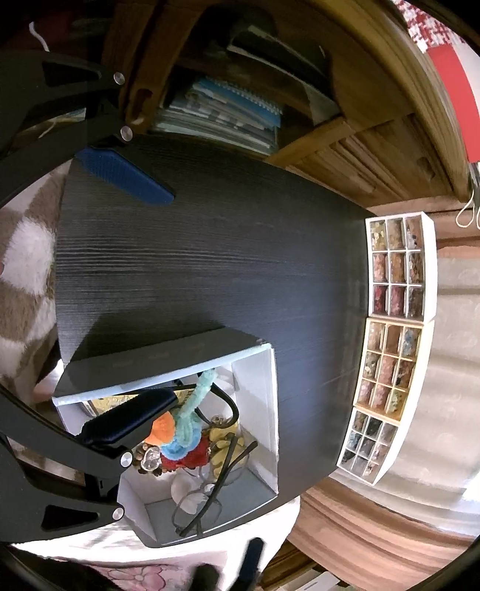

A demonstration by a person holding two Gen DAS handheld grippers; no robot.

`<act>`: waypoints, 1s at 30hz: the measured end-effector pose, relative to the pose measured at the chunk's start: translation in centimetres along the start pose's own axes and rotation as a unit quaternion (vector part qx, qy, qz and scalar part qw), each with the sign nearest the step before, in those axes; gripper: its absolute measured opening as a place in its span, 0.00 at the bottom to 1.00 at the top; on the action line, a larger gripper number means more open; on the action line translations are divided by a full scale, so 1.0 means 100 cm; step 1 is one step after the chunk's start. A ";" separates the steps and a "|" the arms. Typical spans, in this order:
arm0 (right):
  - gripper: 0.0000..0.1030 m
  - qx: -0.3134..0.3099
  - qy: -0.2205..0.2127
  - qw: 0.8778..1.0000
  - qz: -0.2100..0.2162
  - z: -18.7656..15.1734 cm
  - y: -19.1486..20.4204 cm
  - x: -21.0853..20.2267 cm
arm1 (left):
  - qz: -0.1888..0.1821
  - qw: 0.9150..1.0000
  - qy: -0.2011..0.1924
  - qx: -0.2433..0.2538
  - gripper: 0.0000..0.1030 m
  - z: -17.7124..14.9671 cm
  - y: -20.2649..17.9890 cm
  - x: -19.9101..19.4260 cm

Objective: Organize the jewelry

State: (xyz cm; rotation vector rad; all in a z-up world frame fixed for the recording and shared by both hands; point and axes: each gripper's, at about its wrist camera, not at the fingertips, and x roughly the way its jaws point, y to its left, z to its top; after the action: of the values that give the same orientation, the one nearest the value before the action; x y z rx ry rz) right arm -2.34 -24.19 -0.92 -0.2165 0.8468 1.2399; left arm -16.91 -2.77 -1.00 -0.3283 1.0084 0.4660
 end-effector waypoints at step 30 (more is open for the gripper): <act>0.94 0.143 -0.012 0.946 -0.291 0.008 -0.190 0.098 | -0.036 0.992 -0.116 -0.017 0.96 0.101 0.032 0.059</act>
State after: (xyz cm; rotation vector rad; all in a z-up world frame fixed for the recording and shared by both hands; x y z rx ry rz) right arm 15.64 -23.08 -12.46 -0.1963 0.8492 0.5592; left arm -8.58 5.99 -1.25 -0.3315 0.7607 0.4447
